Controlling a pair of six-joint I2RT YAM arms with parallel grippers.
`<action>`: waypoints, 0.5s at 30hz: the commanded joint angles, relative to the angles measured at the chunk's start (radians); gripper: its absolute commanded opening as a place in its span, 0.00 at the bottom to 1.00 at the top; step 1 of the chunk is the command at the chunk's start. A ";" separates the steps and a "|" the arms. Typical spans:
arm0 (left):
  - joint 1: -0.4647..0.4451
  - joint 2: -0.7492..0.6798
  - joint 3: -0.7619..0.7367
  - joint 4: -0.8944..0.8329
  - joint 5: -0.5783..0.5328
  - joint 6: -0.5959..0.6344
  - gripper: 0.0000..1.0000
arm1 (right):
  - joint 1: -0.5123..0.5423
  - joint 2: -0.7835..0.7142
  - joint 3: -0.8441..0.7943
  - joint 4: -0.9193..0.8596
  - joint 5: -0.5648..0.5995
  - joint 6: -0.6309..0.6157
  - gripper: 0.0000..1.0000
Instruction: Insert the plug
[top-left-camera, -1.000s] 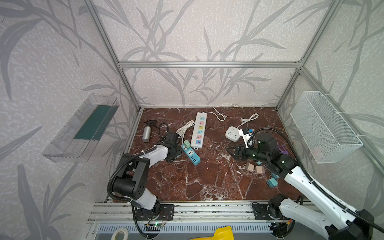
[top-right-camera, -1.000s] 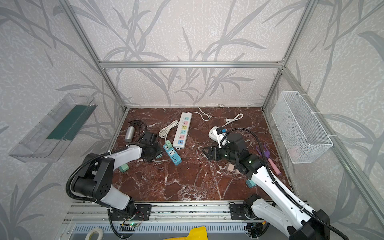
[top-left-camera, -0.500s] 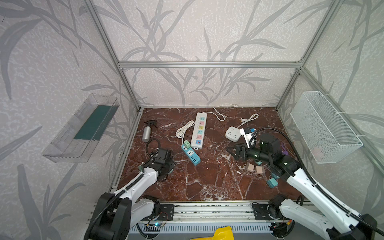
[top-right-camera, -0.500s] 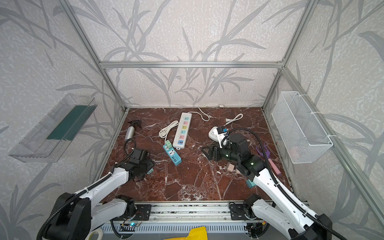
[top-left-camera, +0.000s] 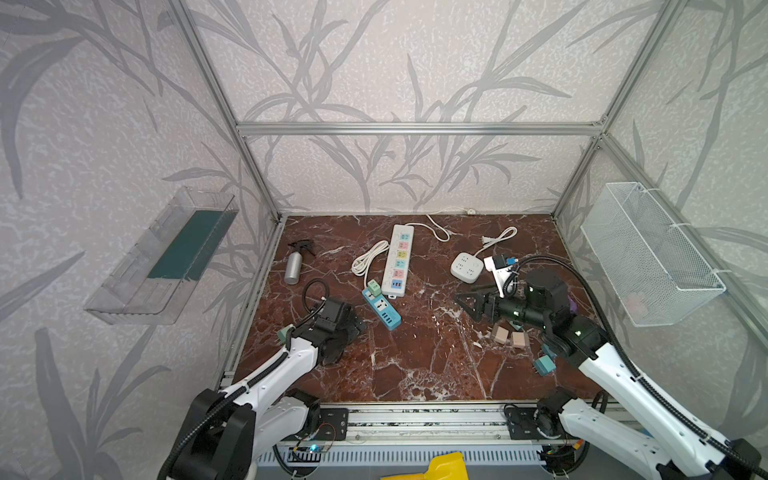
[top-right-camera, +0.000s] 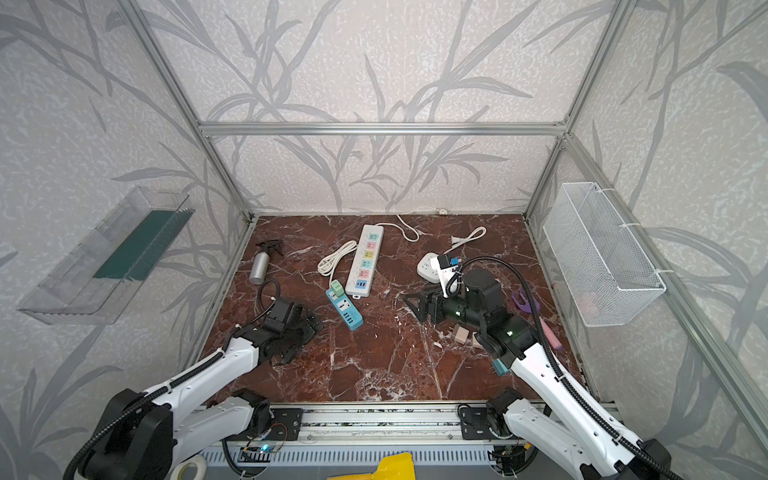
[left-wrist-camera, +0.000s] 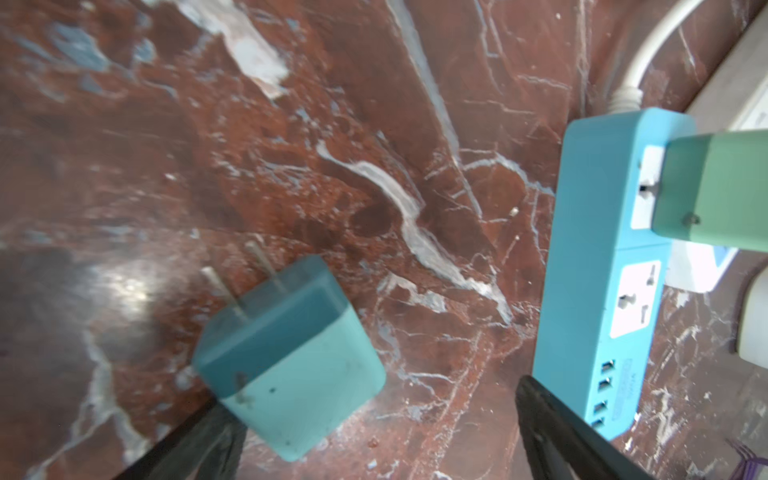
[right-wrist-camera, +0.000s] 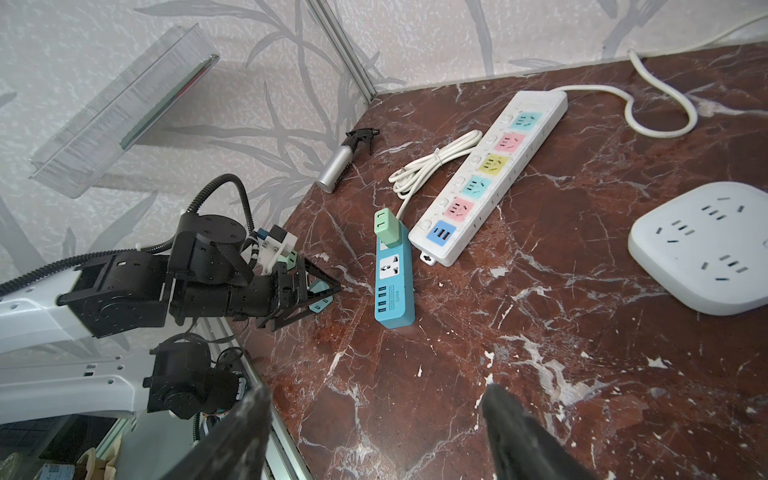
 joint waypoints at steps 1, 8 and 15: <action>-0.021 0.040 0.004 0.069 0.025 -0.033 0.99 | 0.000 -0.003 -0.006 0.016 0.005 0.012 0.79; -0.022 0.211 0.065 0.300 0.050 0.013 0.99 | 0.000 0.012 0.035 -0.021 0.009 -0.002 0.80; -0.020 0.223 0.204 0.213 0.023 0.138 0.99 | 0.006 0.019 0.062 -0.043 0.022 0.001 0.79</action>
